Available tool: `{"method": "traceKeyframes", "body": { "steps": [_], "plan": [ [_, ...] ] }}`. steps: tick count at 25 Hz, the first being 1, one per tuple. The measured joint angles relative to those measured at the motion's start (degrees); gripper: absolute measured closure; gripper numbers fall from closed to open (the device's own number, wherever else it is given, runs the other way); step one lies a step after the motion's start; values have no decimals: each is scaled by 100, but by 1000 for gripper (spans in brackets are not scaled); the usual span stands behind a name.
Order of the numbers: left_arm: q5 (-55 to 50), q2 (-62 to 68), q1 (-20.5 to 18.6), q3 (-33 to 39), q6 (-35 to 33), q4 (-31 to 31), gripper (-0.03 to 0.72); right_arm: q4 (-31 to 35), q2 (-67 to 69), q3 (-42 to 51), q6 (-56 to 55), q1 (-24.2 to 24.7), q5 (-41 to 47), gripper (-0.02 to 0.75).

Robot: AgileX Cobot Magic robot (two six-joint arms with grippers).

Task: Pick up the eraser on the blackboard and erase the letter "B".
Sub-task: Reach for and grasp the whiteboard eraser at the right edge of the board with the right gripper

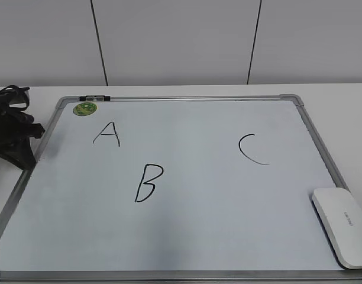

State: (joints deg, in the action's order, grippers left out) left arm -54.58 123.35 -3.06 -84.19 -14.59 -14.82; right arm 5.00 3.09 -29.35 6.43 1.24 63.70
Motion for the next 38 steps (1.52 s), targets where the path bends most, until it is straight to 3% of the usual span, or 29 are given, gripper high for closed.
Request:
{"method": "traceKeyframes", "body": {
  "steps": [7, 14, 20, 30, 38],
  "plan": [
    [0, 0, 0, 0, 0, 0, 654, 92, 1396, 0, 0, 0, -206, 151],
    [0, 0, 0, 0, 0, 0, 653, 498, 2794, -10, 0, 0, -1445, 151],
    [13, 0, 0, 0, 0, -10, 653, 859, 4169, -387, 510, 0, -1466, 151],
    [13, 0, 0, 0, 0, -10, 653, 898, 6042, -1027, 623, -11, -1436, 151],
    [13, 0, 0, 0, 0, -20, 654, -122, 6777, -1126, -307, -720, -1486, 151]
  ]
}}
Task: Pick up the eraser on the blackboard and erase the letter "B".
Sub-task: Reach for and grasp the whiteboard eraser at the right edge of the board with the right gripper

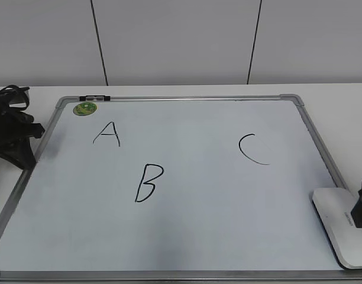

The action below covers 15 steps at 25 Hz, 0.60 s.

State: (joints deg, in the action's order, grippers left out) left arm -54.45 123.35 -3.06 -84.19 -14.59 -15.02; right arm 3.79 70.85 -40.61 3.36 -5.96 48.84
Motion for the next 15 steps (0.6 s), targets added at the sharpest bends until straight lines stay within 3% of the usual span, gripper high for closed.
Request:
{"method": "traceKeyframes", "body": {
  "steps": [5, 9, 15],
  "plan": [
    [0, 0, 0, 0, 0, 0, 654, -54, 396, -9, -107, -150, -188, 135],
    [0, 0, 0, 0, 0, 0, 653, -79, 781, -42, -117, -160, -475, 77],
    [0, 0, 0, 0, 0, 0, 654, -112, 1360, -55, -141, -160, -799, 67]
  ]
}}
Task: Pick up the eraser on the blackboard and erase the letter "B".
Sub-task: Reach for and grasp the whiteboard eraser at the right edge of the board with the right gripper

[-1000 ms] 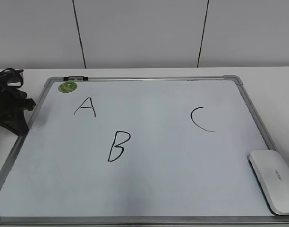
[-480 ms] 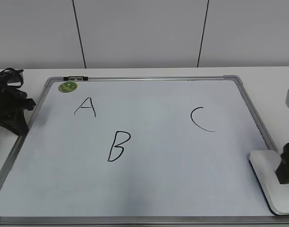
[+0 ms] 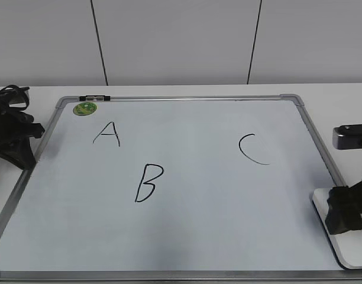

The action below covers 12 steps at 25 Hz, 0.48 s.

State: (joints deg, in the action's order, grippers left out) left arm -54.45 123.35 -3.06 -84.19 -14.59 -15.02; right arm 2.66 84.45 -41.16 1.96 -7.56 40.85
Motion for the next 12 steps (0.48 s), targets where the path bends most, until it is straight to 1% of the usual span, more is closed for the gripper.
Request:
{"method": "traceKeyframes", "body": {
  "steps": [3, 8, 12],
  "plan": [
    [0, 0, 0, 0, 0, 0, 654, -67, 251, -35, -99, 0, -152, 67],
    [0, 0, 0, 0, 0, 0, 654, -411, 607, -246, -420, 0, -255, 67],
    [0, 0, 0, 0, 0, 0, 654, -446, 758, -362, -520, 0, -271, 67]
  ]
}}
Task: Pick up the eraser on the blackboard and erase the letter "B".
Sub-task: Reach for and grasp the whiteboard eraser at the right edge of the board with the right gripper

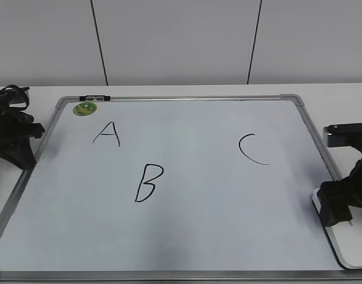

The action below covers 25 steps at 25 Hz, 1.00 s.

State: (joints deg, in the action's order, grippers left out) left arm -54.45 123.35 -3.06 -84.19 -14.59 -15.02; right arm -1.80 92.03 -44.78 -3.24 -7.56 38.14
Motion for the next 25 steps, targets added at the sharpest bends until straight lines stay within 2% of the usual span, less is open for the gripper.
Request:
{"method": "traceKeyframes", "body": {
  "steps": [25],
  "plan": [
    [0, -10, 0, 0, 0, 0, 654, 180, 302, -60, -69, 0, 174, 111]
  ]
}}
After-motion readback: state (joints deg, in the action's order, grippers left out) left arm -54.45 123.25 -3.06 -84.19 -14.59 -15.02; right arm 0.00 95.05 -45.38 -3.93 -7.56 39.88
